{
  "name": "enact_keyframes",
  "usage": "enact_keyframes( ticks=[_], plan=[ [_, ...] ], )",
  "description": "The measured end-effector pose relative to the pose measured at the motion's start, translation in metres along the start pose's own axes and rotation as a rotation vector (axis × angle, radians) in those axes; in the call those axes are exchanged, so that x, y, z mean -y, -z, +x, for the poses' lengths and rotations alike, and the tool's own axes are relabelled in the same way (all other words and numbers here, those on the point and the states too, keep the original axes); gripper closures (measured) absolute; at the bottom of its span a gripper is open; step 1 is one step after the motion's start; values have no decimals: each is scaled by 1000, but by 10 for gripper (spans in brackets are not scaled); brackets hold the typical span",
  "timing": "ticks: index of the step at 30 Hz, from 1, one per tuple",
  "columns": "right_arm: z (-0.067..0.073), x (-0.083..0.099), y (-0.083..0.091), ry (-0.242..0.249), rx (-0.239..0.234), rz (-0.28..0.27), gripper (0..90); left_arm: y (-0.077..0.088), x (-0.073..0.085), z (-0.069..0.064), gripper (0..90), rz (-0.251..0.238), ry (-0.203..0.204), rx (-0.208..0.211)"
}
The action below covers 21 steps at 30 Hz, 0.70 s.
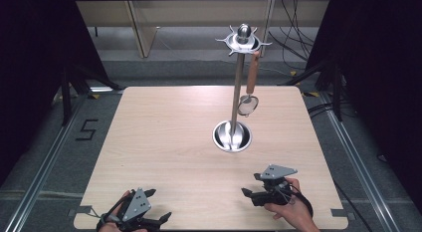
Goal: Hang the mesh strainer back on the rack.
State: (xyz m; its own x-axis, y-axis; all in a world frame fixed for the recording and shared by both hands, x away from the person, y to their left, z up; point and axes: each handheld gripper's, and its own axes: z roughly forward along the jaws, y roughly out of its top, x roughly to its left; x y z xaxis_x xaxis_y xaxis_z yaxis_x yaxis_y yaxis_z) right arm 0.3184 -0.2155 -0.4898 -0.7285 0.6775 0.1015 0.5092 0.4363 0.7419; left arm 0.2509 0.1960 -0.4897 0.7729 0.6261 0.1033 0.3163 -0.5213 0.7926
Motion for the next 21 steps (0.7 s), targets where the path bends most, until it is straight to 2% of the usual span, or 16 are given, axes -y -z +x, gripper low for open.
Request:
enact_keyframes(
  ticks=[1,3,9,10,11,13,14,15,16,17,19,21],
  plan=[
    [0,0,0,8,3,-5,297,0,0,0,149,-2,-1,-9],
    [0,1,1,6,-13,-6,296,0,0,-1,149,-17,13,-5],
    [3,3,2,13,-12,-4,294,-1,0,-2,149,-27,29,-5],
    [4,4,3,9,-7,-11,294,1,0,1,149,0,-8,-14],
    [4,4,3,16,-7,-8,294,-1,0,-2,149,-23,25,-4],
    [5,4,3,18,-2,-11,294,-1,0,-1,149,-22,16,-9],
    [5,4,4,0,-7,-8,294,0,0,-1,149,-18,18,-6],
    [5,4,4,0,-7,-8,294,1,0,1,149,2,-10,-12],
    [5,4,3,15,-18,-13,294,-1,0,-2,149,-15,25,-12],
    [5,4,4,9,-4,-11,294,-1,0,-2,149,-15,25,-12],
    [4,5,2,12,-8,-12,294,1,0,0,149,1,-5,-5],
    [3,4,2,15,-15,-13,294,1,0,0,149,-10,4,-10]
  ],
)
